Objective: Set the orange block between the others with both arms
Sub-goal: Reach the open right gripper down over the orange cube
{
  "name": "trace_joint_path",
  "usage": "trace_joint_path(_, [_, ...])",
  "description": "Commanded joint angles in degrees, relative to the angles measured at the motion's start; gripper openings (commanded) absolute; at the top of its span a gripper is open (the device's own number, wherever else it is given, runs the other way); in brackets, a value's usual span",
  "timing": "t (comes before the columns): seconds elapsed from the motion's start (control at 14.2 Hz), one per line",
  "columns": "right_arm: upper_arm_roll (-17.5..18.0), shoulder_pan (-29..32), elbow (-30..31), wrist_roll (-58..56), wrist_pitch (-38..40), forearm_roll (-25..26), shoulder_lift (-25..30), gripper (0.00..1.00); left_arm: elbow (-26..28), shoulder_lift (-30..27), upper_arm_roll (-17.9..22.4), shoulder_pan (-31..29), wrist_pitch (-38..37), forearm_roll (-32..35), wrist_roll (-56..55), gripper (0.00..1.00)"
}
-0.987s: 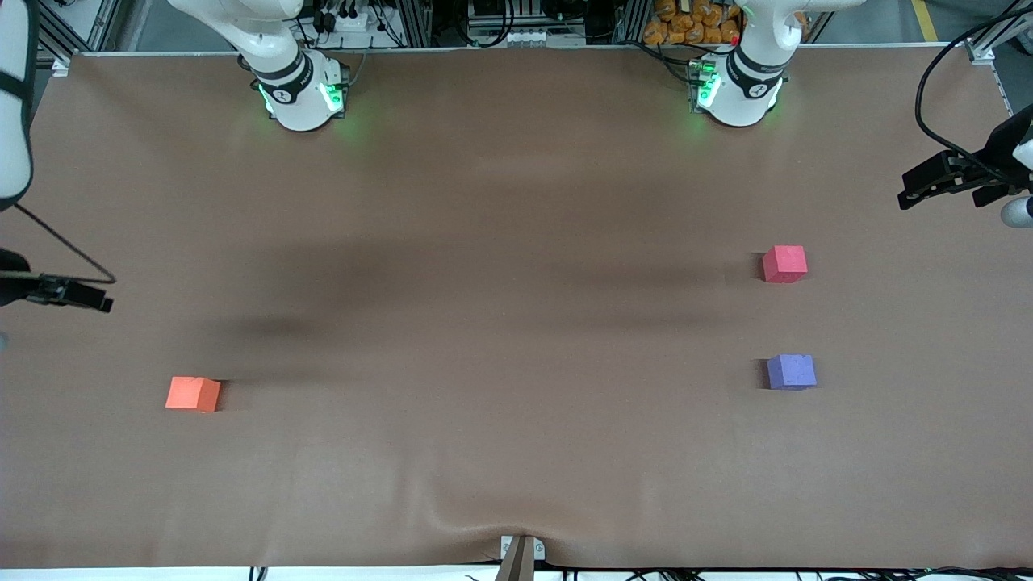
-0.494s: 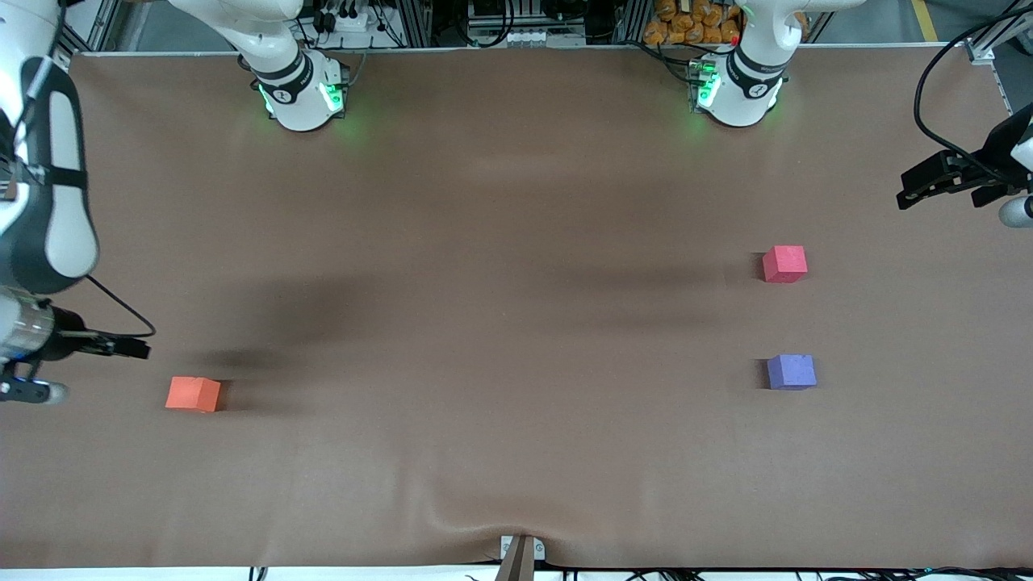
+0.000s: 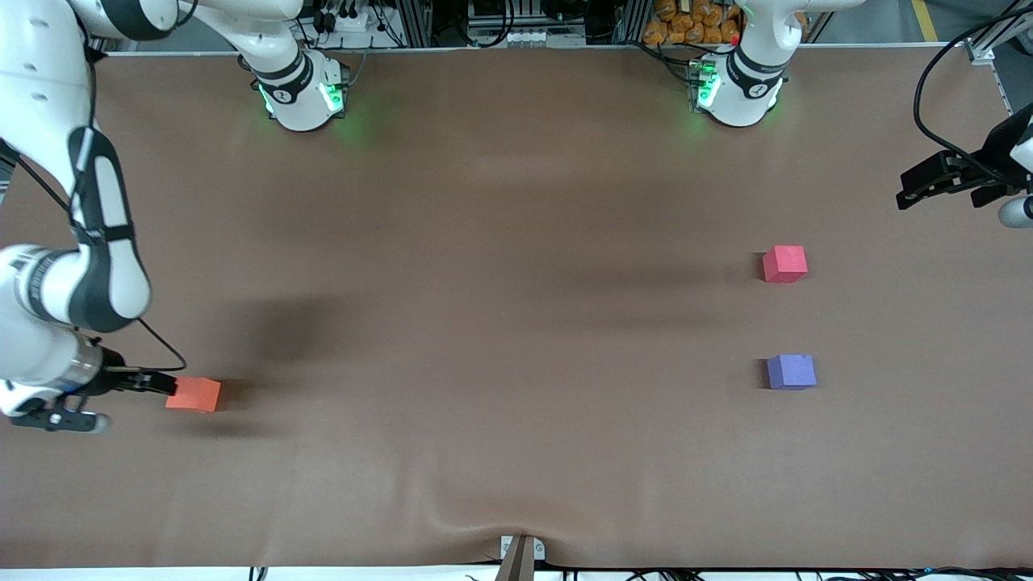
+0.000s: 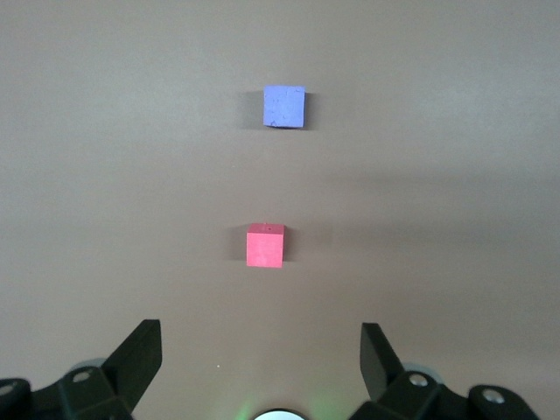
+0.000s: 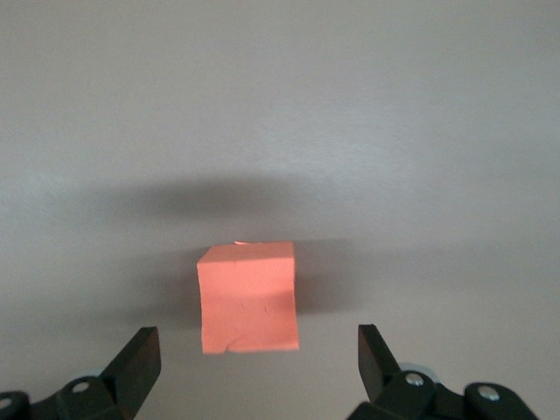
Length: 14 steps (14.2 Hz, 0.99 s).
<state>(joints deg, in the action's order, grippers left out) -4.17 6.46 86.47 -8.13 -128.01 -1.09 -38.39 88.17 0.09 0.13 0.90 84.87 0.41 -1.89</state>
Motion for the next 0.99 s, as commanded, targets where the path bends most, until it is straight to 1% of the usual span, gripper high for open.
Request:
trace_joint_path(0.0, [0.1, -0.3, -1.2, -3.2, -1.2, -1.1, -1.9, 1.0, -1.0, 0.3, 0.0, -0.5, -1.0, -0.7, 1.2, 1.0])
trace_joint_path(0.21, [0.1, -0.5, -1.4, -3.4, -1.7, -0.8, -4.2, 1.0, -1.0, 0.3, 0.0, 0.3, -0.9, -0.8, 1.0, 1.0])
trace_joint_path(0.56, [0.1, -0.1, -1.4, -6.8, -6.5, -0.9, -7.1, 1.0, -1.1, 0.3, 0.0, 0.4, -0.9, -0.7, 1.0, 1.0])
trace_joint_path(0.85, [0.1, -0.3, -1.4, -6.3, -8.0, -1.2, -8.2, 1.0, -1.2, 0.8, -0.1, 0.5, -0.2, -0.9, 0.9, 1.0])
trace_joint_path(0.92, [0.1, -0.1, -1.4, -6.1, -8.9, -2.0, -8.3, 0.58, -1.1, 0.9, -0.1, 0.5, -0.2, -0.9, 0.9, 1.0])
